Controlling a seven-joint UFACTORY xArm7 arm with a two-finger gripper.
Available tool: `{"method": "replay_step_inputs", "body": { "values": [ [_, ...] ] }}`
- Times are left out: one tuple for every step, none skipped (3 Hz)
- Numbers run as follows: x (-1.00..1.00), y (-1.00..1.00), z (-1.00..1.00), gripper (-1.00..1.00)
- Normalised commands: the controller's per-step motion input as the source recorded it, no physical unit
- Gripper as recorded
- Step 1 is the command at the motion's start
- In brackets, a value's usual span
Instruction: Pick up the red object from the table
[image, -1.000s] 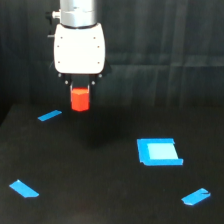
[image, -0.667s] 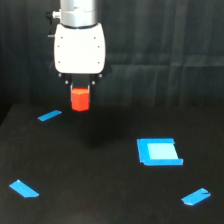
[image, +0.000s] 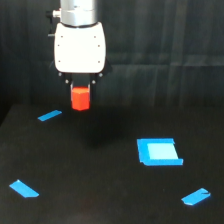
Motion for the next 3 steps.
{"method": "replay_step_inputs", "body": {
  "values": [
    [0.05, -0.01, 0.11, -0.97],
    [-0.03, 0.01, 0.07, -1.0],
    [0.01, -0.04, 0.04, -1.0]
  ]
}}
